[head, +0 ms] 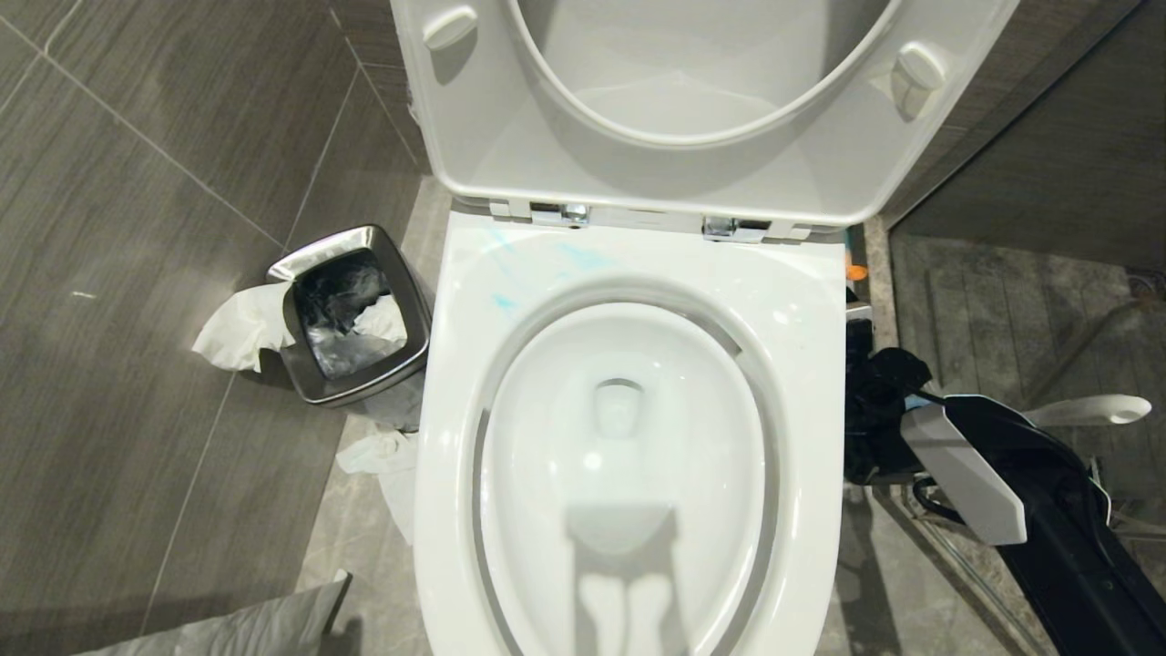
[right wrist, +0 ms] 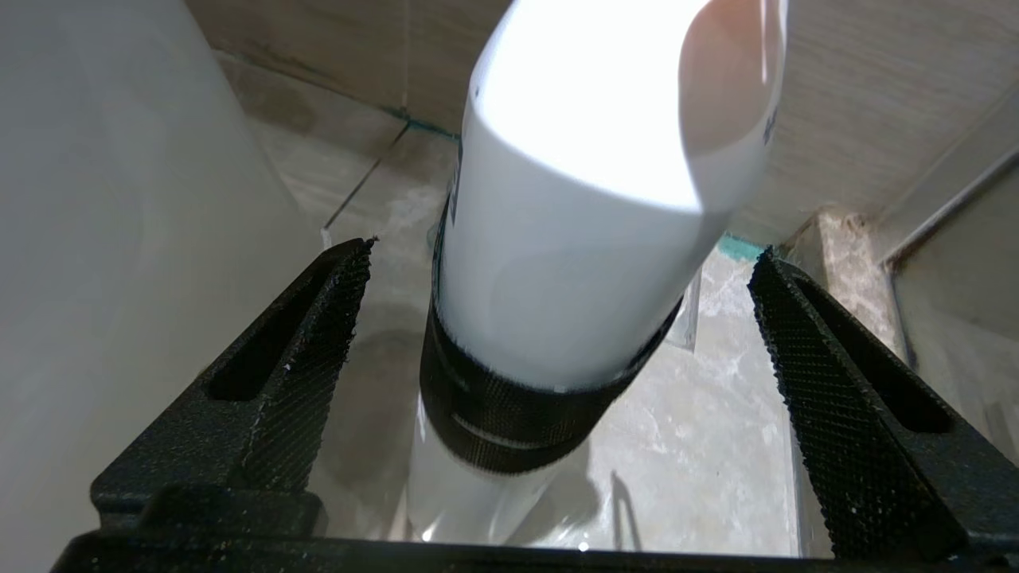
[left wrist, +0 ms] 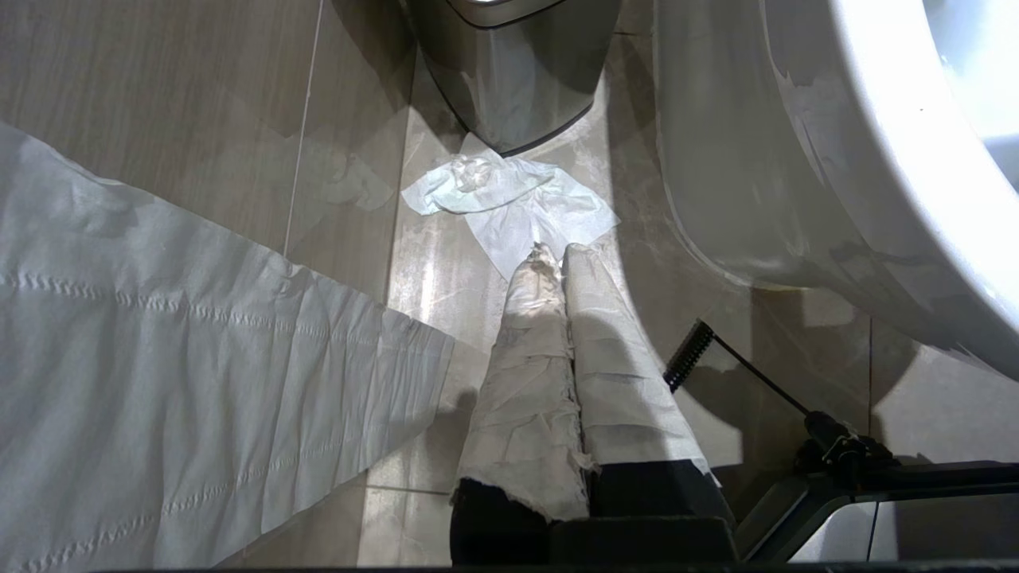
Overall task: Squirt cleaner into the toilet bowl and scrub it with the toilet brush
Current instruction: Pour in the cleaning agent
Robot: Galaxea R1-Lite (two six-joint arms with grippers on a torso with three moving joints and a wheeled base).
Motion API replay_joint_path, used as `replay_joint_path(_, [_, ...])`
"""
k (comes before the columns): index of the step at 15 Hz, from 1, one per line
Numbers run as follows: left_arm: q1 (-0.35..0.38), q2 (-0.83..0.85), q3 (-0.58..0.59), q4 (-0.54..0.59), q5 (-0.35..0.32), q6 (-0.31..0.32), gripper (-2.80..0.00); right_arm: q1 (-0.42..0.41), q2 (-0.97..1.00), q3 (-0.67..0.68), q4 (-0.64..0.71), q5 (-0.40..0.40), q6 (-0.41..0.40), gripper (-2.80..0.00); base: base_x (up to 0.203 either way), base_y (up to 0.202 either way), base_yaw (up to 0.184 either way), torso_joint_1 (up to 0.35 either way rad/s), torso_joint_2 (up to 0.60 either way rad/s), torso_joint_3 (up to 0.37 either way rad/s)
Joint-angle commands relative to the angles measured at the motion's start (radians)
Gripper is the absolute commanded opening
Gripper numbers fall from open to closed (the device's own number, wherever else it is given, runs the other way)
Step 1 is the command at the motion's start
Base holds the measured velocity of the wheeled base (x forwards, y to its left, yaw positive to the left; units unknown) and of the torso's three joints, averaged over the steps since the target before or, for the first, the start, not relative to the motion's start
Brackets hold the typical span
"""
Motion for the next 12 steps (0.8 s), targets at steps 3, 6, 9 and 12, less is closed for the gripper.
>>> replay_joint_path(3, [0.000,0.002,0.002,0.000,0.000,-0.001,-2.80,0.002,0.010,-0.018,-0.009,0.001,0.000,0.00,0.000,0.000,0.000,0.000,0.00,0.000])
replay_joint_path(6, [0.000,0.002,0.002,0.000,0.000,-0.001,-2.80,0.007,0.009,-0.012,0.003,0.000,0.007,0.00,0.000,0.000,0.000,0.000,0.00,0.000])
replay_joint_path(9, [0.000,0.002,0.002,0.000,0.000,-0.001,-2.80,0.010,0.001,-0.014,0.054,0.000,0.034,0.00,0.000,0.000,0.000,0.000,0.00,0.000])
replay_joint_path(12, [0.000,0.002,0.002,0.000,0.000,-0.001,-2.80,0.008,0.000,-0.049,0.100,-0.002,0.038,0.00,0.000,0.000,0.000,0.000,0.00,0.000])
